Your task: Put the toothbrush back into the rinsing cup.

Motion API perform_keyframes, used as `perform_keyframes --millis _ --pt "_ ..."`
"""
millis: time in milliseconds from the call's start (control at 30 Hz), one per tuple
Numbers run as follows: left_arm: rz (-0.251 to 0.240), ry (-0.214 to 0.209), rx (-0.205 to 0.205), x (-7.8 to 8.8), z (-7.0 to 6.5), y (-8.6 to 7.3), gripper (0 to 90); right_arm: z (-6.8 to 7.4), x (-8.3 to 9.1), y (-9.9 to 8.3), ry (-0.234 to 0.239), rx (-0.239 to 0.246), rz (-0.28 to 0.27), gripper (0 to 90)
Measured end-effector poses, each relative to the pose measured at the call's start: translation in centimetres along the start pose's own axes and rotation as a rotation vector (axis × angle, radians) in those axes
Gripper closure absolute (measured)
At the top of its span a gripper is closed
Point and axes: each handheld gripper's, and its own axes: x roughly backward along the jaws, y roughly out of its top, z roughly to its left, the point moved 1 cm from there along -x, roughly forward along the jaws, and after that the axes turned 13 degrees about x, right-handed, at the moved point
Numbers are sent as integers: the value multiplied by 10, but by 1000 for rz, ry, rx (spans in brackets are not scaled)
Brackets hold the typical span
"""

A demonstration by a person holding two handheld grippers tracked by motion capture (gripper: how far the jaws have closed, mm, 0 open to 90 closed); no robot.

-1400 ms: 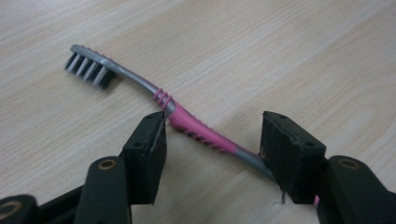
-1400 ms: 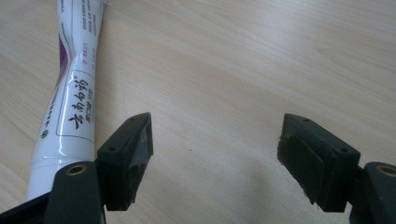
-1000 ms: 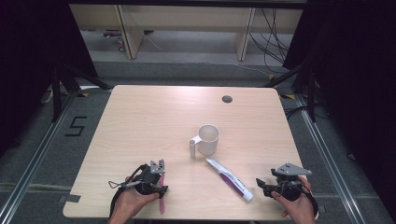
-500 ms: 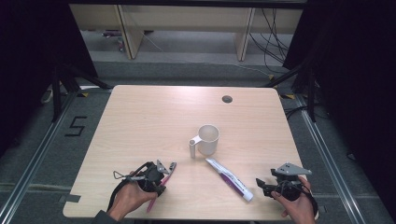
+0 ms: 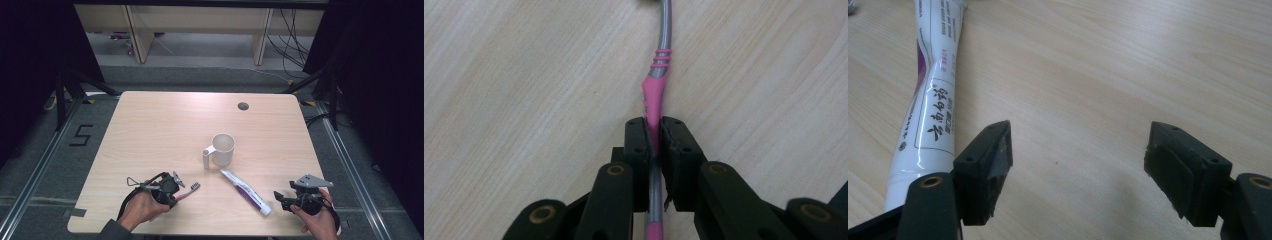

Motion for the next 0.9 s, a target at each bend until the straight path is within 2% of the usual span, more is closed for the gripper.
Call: perform_keyframes --millis 100,200,233,267,300,467,567,633,700,733,833,900 --pt "16 1 -1 0 0 2 814 -1 -1 0 -5 19 -5 279" --pt "31 10 -2 0 -1 4 814 -1 -1 0 -5 19 -2 279" --pt "40 10 -3 0 -1 5 814 1 -1 0 -5 6 0 279" --pt "43 10 -2 0 -1 5 815 -2 -2 0 -7 54 -17 279" --pt "44 13 -8 -1 -1 6 816 -1 -1 1 -4 31 -5 279" --pt "57 28 -41 -1 -5 7 821 -1 0 1 -9 34 -1 279" --pt "69 15 -62 0 -5 8 827 0 0 1 -7 15 12 279" --pt "56 22 -74 0 -4 7 828 0 0 1 -8 17 12 279" --pt "54 22 -78 0 -4 7 829 -2 -2 0 -10 40 2 279" --pt "37 16 -81 1 -2 8 829 -2 -1 1 1 28 4 279" --pt "-1 -17 -59 8 0 7 830 -1 0 1 -6 15 10 279" --pt "-17 -11 -55 11 2 7 831 -1 0 1 6 3 6 279"
